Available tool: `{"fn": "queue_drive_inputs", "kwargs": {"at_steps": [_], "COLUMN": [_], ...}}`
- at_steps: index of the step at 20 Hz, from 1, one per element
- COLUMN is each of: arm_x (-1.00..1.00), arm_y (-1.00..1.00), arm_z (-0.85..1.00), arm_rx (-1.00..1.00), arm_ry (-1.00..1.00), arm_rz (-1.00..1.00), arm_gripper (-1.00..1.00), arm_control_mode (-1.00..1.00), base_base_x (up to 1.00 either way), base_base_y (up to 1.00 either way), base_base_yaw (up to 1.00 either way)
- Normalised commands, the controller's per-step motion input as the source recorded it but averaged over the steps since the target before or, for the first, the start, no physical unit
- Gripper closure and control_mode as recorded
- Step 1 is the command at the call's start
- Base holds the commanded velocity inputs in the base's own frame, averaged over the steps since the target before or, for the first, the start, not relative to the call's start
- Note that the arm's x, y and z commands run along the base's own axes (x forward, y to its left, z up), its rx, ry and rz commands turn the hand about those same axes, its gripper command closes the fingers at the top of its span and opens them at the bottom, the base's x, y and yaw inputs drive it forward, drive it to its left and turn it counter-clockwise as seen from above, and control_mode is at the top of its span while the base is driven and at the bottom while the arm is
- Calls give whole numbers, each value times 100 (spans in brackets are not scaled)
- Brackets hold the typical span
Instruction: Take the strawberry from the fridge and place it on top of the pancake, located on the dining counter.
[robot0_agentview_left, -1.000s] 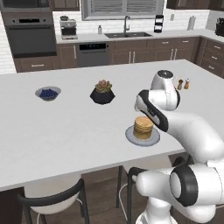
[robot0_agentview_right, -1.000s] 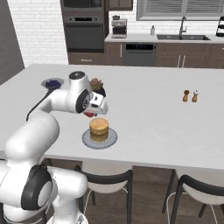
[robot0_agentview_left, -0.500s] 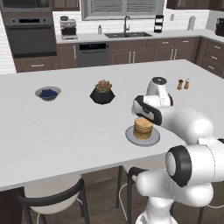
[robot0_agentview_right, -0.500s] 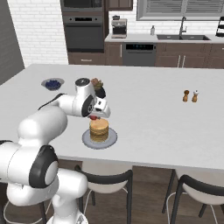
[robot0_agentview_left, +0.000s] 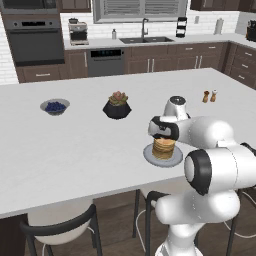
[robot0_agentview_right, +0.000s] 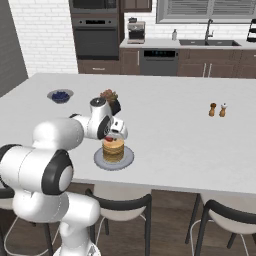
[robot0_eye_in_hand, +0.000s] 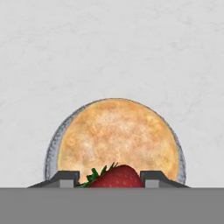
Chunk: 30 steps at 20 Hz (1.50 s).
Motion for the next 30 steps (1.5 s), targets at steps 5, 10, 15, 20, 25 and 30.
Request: {"fn": "queue_drive_inputs", "kwargs": {"at_steps": [5,10,15,20,25,30], "arm_x": [0,0,0,0,8,36], "arm_y": [-8,0,-2,-3,0,0], "arm_z": [-19,-23,-11,-3,2,38], "arm_rx": [0,0,0,0,0,0], "arm_ry": [5,2,0,0,-3,-14], "arm_rz": [0,0,0,0,0,0], "arm_gripper": [100,-100,-100,-100,-100,-100], "arm_control_mode": [-100,-100,-100,-100,-100,-100], "base_base_x": [0,0,0,0,0,0], "base_base_y": [0,0,0,0,0,0], "base_base_yaw": [0,0,0,0,0,0]}}
